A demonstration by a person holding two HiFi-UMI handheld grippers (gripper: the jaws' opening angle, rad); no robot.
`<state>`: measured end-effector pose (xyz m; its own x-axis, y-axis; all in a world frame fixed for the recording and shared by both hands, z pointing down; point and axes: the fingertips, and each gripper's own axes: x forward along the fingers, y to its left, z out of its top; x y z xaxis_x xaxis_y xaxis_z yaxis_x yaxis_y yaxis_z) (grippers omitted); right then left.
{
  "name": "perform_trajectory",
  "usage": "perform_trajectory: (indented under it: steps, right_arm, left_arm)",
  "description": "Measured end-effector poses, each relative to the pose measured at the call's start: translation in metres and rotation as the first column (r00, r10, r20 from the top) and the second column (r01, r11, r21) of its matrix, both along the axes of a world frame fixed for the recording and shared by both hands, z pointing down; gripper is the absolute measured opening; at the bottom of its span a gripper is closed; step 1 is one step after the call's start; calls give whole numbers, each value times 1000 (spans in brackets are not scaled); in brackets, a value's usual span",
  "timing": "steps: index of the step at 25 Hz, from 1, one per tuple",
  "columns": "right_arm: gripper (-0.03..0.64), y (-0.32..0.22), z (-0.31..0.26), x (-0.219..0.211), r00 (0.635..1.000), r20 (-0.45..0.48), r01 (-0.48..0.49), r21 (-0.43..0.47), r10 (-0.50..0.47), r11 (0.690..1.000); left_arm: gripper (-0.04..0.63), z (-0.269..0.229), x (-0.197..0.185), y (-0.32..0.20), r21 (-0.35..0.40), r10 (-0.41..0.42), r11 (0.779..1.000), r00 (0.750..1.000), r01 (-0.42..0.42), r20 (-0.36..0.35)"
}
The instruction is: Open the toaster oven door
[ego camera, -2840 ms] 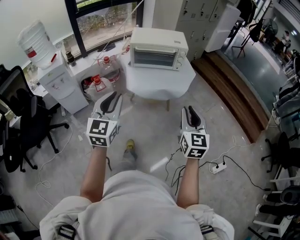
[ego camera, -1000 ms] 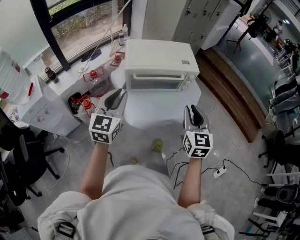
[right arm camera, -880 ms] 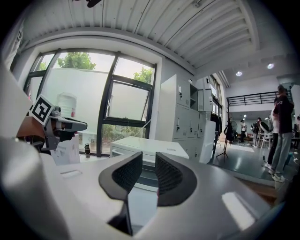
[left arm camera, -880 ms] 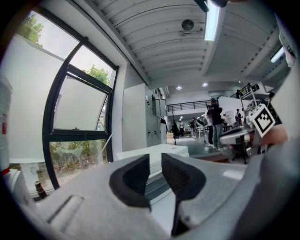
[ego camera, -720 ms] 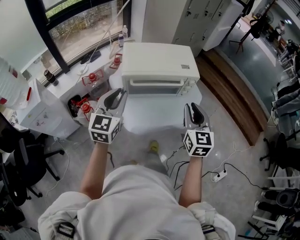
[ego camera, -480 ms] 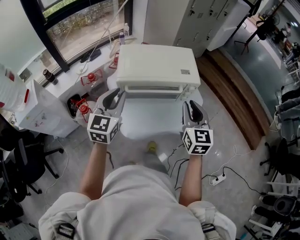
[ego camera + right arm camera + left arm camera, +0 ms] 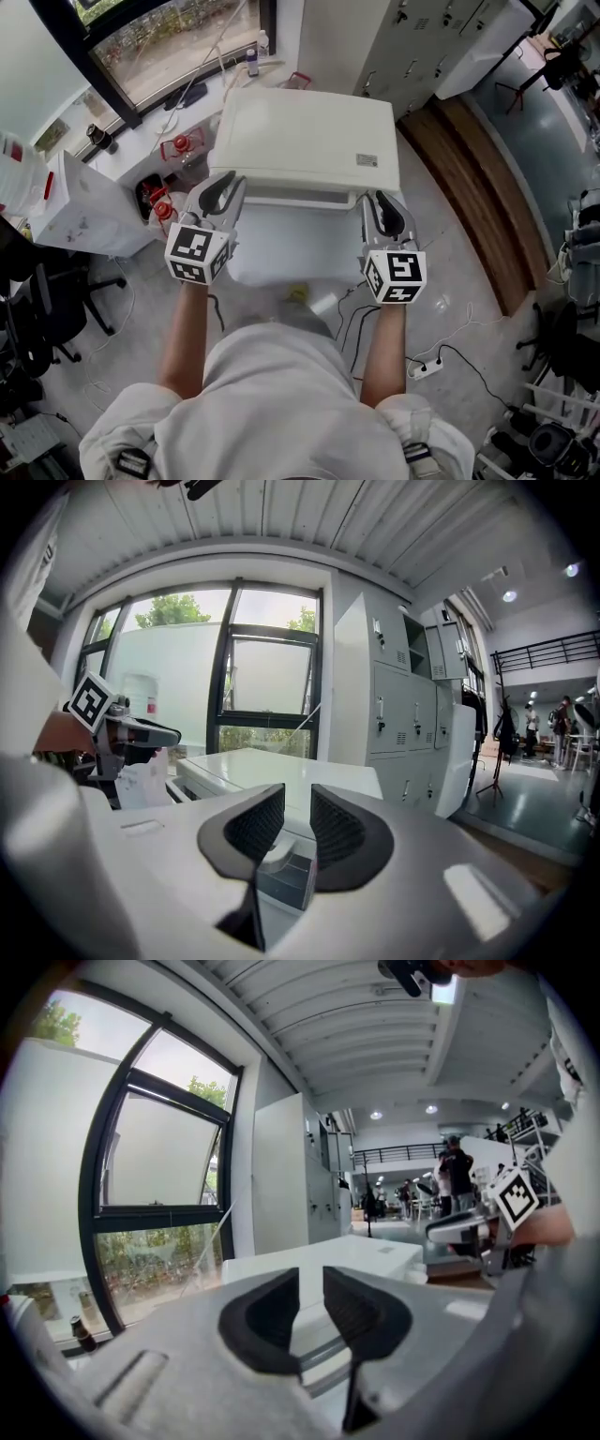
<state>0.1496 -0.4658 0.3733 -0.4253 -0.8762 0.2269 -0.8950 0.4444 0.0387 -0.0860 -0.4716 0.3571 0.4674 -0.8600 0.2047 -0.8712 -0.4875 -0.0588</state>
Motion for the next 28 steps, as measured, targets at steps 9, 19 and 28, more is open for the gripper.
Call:
perform_trajectory:
  steps: [9,19,28]
  right_arm:
    - [74,-28,3,16,997,-4,82,6,-82,997]
    - [74,-33,-9,2,993,-32,113,12,-113,994]
    - [74,-29,-13,-18,980,-120,162,24,-158,987]
  left_arm:
    - [77,1,13,-19,-8,-63,998,998,63,18]
    - [77,-15,1,-27,19,-15,1000,1000,15,-7]
    - [77,-15,-10,-29,12,79,997,997,-79,27]
